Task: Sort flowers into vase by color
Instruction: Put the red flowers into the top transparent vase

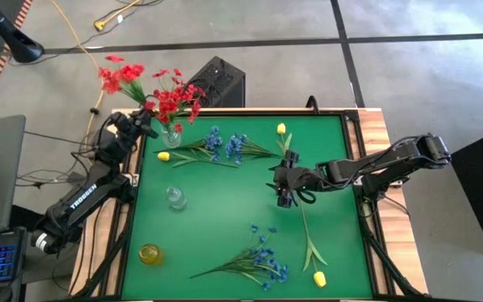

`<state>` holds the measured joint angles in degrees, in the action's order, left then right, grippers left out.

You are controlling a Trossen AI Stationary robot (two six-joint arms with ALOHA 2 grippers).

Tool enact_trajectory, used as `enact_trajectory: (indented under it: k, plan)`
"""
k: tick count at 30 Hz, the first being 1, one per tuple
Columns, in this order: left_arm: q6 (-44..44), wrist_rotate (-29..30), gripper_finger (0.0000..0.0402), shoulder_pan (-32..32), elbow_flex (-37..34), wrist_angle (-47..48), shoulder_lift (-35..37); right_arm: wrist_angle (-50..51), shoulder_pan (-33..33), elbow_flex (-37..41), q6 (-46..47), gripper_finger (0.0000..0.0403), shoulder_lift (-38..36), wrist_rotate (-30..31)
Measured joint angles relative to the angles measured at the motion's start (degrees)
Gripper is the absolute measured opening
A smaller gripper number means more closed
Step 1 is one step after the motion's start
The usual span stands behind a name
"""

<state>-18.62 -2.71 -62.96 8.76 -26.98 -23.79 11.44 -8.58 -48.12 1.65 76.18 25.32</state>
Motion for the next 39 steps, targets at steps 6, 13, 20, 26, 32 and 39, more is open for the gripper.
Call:
enact_trajectory:
  k: [6, 13, 20, 26, 32, 39]
  plan:
    - [1.41, 0.0, 0.0004, 0.0, -0.77, 2.2, -0.04, 0.0, 0.0, 0.0, -0.04, 0.026, 0.0, 0.0]
    - [3.91, 0.01, 0.0004, 0.0, -0.77, 3.84, -0.04, 0.0, 0.04, 0.0, -0.06, 0.026, 0.0, 0.0]
    - [3.94, 0.36, 0.0004, 1.18, -5.9, -4.08, -0.24, 0.0, 0.04, 0.0, -0.09, 0.026, 0.0, 0.0]
    - [4.39, -0.89, 0.0004, 1.37, -8.12, -5.03, -0.31, -0.02, -0.02, 0.0, -0.09, 0.026, 0.0, 0.0]
    - [6.76, -2.01, 0.0004, 1.97, -8.12, -4.14, -0.31, -0.12, 0.09, 0.0, -0.15, 0.026, 0.0, 0.0]
    - [9.32, -4.33, 0.0004, 1.97, -8.12, 0.01, -0.31, -0.51, 0.09, 0.0, -0.15, 0.026, 0.0, 0.0]
